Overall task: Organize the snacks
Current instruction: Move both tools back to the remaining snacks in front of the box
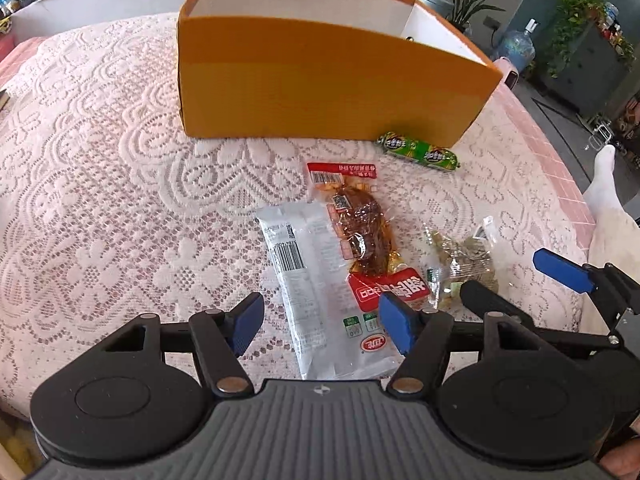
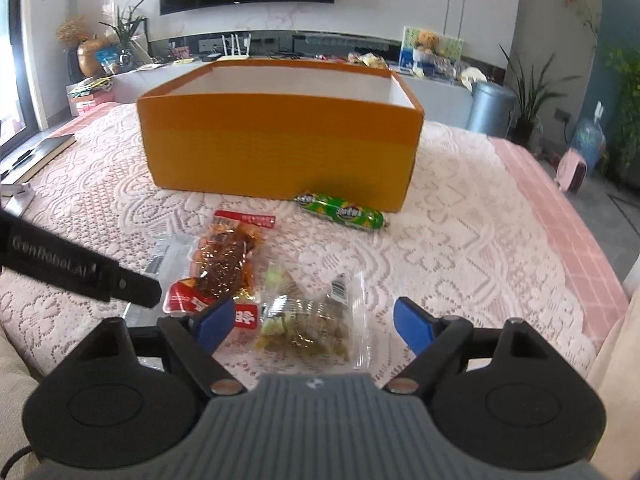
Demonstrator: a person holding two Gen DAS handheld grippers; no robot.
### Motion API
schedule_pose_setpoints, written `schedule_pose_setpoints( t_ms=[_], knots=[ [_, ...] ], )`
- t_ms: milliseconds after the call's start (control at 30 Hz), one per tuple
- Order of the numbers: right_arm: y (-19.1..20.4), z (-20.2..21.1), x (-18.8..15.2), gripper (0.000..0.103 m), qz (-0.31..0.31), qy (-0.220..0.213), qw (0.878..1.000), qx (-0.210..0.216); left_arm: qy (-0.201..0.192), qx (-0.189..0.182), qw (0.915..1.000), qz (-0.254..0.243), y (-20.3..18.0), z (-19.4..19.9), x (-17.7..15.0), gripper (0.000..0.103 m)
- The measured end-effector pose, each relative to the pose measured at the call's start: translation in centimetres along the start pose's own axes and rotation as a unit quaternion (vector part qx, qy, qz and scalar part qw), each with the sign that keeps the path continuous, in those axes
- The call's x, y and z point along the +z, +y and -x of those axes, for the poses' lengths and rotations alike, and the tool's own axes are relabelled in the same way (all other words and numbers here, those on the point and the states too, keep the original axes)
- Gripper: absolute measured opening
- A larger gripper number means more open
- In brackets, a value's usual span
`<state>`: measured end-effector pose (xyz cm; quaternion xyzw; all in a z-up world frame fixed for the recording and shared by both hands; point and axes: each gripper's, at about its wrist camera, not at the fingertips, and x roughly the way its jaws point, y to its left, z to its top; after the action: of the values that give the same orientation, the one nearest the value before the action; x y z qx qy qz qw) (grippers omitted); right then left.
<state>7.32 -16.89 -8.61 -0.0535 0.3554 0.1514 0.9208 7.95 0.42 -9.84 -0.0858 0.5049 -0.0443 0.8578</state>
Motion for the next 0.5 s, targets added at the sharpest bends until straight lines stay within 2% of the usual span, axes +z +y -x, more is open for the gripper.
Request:
schedule_pose_setpoints(
  t_ms=[300,433,500],
  knots=[
    [-0.2,-2.0,-0.2,0.072,-0.008,0.023,1.0,0.016,0.01,0.009,0.9998,-0.011,-0.1,-1.8,0.0,0.079],
    [-0.4,-3.0,-0.3,0.064,-0.012,0.037,0.999,0.011,0.01,0.015,0.9995,-0.028,-0.4,-2.4,0.0,0.088],
    [-0.6,-3.3,-0.3,0.063,-0.021,0.04,0.999,0.011,0.002,0.025,0.9987,-0.044,-0.8,-2.6,0.0,0.089]
  ],
)
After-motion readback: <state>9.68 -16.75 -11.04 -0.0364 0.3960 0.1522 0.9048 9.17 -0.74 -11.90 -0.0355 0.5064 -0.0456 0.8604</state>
